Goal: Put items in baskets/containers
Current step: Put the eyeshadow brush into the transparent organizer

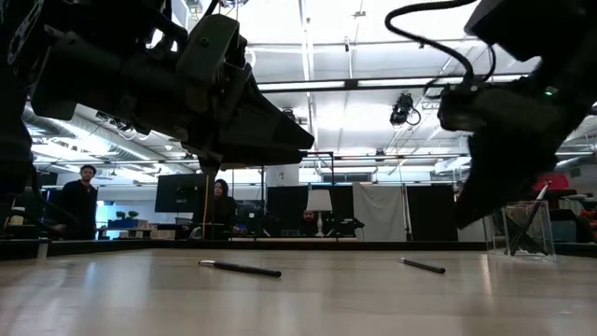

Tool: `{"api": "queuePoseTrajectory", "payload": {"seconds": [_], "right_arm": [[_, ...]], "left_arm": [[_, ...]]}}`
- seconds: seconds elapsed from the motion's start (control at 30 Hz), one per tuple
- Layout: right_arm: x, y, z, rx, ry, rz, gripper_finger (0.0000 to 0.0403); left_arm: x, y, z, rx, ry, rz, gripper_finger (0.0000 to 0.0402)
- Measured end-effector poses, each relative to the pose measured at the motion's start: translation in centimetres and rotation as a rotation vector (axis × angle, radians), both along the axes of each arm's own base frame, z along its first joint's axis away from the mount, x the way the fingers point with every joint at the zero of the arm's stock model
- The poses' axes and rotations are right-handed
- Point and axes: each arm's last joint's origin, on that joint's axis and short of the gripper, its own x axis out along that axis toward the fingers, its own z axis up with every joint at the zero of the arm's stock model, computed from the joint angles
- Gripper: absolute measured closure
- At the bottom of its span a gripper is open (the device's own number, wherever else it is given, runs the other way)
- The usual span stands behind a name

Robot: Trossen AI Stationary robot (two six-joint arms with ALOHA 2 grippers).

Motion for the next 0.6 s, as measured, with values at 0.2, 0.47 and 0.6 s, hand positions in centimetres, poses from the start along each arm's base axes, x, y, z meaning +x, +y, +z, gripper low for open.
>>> {"api": "queuePoseTrajectory", "payload": {"seconds": [0.2, 0.47, 0.6], "right_arm": [[-0.3, 1.6, -0.5, -0.084, -0.205, -0.334, 0.0296], [1.6, 2.7, -3.4, -0.09, -0.354, -0.415, 0.0297], [2.7, 2.3, -4.6, -0.16, -0.354, -0.357, 0.0261]], "left_arm": [[0.0, 0.0, 0.0, -0.001, 0.0, 0.0, 0.0225], [0.0, 0.0, 0.0, 0.004, 0.002, -0.002, 0.0225], [0.0, 0.0, 0.0, 0.006, 0.004, -0.002, 0.0225]]}}
